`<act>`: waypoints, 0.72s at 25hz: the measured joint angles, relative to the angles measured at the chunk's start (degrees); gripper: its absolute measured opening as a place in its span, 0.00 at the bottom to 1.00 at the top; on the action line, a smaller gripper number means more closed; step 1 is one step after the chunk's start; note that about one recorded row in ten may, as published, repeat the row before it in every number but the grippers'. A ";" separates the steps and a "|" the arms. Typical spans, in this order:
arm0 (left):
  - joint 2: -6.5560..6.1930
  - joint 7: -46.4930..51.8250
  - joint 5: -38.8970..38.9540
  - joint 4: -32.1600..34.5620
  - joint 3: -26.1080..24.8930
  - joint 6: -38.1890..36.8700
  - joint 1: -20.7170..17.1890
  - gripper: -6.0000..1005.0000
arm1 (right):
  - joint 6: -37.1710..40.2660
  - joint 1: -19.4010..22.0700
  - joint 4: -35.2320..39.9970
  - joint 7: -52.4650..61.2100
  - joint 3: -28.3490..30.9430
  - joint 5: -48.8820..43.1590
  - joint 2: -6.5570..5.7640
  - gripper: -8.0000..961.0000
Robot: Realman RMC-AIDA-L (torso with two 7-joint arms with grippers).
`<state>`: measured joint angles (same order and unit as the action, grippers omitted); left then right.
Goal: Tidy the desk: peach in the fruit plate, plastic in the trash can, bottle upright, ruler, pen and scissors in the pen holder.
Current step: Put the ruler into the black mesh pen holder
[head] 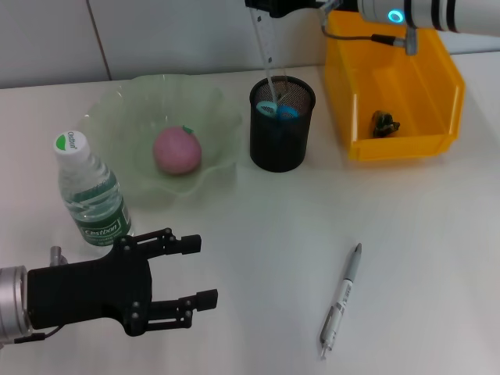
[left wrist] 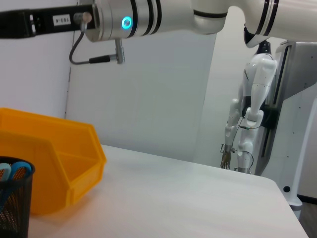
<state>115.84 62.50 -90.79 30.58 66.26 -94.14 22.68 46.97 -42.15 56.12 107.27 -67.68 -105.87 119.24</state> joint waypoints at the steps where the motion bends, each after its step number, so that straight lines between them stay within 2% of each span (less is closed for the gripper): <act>1: 0.00 0.00 0.00 0.00 0.00 -0.04 -0.04 0.79 | -0.24 -0.12 -0.50 -0.28 -0.01 0.13 0.00 0.40; 18: 0.01 -0.01 0.00 0.00 0.00 -0.34 -0.20 0.79 | -2.93 -1.10 -7.99 -7.34 -0.17 4.93 0.11 0.40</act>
<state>115.84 62.49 -90.79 30.58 66.27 -94.48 22.48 44.03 -43.25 48.13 99.92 -67.84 -100.94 119.35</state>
